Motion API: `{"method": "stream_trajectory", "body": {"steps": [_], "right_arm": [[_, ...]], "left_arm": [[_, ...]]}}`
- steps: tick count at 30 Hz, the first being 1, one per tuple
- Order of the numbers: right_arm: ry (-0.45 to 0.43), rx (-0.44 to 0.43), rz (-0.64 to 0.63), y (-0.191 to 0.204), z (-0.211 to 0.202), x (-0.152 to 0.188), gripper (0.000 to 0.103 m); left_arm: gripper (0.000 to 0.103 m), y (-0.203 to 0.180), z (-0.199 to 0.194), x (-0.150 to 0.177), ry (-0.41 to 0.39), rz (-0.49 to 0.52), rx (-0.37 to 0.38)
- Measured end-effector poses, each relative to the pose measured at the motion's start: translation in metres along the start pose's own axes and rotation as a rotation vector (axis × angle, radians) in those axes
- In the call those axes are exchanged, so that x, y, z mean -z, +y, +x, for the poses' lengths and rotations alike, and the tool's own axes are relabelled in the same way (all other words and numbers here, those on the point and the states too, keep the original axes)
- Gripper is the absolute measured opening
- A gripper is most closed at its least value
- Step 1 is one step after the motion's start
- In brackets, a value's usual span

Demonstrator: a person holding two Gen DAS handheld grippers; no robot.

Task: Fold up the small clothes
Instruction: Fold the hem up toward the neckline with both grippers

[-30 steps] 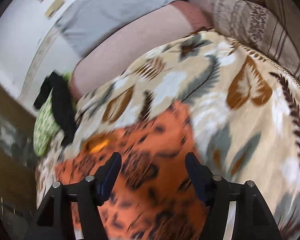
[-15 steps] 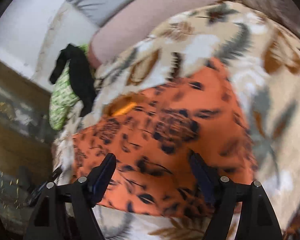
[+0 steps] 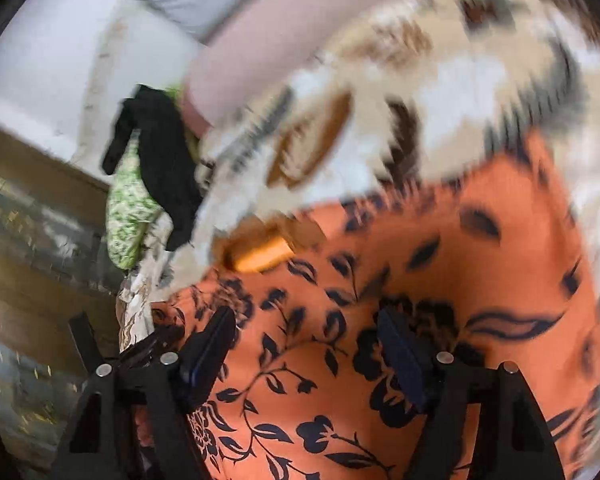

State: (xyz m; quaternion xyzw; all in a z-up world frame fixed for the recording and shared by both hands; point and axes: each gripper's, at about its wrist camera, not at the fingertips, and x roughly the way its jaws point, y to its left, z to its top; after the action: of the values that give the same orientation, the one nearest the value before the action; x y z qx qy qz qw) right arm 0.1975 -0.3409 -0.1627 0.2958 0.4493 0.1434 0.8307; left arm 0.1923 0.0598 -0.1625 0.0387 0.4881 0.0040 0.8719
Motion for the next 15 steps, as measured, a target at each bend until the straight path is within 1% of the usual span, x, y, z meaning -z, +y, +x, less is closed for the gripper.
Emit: {"method": "stream_trajectory", "body": {"steps": [1, 2, 3, 4, 5, 6, 7, 8, 9, 10, 11, 12, 13, 14, 15], "right_arm": [[0.015, 0.083, 0.036, -0.017, 0.009, -0.003, 0.081], [0.044, 0.06, 0.115, -0.036, 0.019, -0.005, 0.08], [0.02, 0.019, 0.17, -0.041, 0.013, -0.008, 0.078], [-0.002, 0.005, 0.186, -0.035, 0.001, -0.009, 0.078], [-0.036, -0.004, 0.157, -0.027, -0.012, -0.009, 0.078], [-0.09, -0.021, 0.091, -0.015, -0.03, -0.007, 0.078], [-0.124, -0.011, 0.046, -0.009, -0.04, -0.004, 0.08], [-0.129, 0.018, 0.035, -0.01, -0.043, -0.002, 0.083], [-0.101, 0.078, 0.055, -0.02, -0.039, -0.002, 0.09], [-0.048, 0.135, 0.103, -0.039, -0.029, -0.001, 0.09], [-0.006, 0.174, 0.168, -0.058, -0.021, -0.001, 0.088], [-0.023, 0.142, 0.249, -0.073, -0.026, 0.003, 0.083], [-0.069, 0.099, 0.277, -0.074, -0.04, 0.007, 0.082], [-0.124, 0.057, 0.267, -0.066, -0.061, 0.012, 0.082], [-0.158, 0.039, 0.252, -0.06, -0.076, 0.016, 0.082]], "left_arm": [[0.071, 0.002, 0.009, 0.003, 0.037, 0.002, -0.012], [0.073, 0.011, 0.014, 0.005, 0.056, -0.029, 0.014], [0.073, 0.016, 0.01, 0.004, 0.061, -0.046, 0.02], [0.073, 0.021, 0.001, 0.003, 0.062, -0.071, 0.015], [0.073, 0.025, -0.009, 0.002, 0.038, -0.089, 0.006], [0.073, 0.028, -0.02, 0.003, 0.008, -0.09, 0.003], [0.073, 0.029, -0.029, 0.008, -0.01, -0.08, 0.007], [0.073, 0.03, -0.035, 0.014, -0.018, -0.074, 0.021], [0.073, 0.029, -0.039, 0.022, -0.011, -0.07, 0.028], [0.073, 0.028, -0.043, 0.032, 0.009, -0.067, 0.032], [0.073, 0.027, -0.046, 0.039, 0.016, -0.069, 0.035], [0.073, 0.03, -0.054, 0.051, 0.01, -0.079, 0.047], [0.073, 0.033, -0.066, 0.066, -0.013, -0.093, 0.062], [0.073, 0.034, -0.073, 0.074, -0.025, -0.101, 0.067], [0.073, 0.035, -0.082, 0.088, -0.038, -0.107, 0.074]]}}
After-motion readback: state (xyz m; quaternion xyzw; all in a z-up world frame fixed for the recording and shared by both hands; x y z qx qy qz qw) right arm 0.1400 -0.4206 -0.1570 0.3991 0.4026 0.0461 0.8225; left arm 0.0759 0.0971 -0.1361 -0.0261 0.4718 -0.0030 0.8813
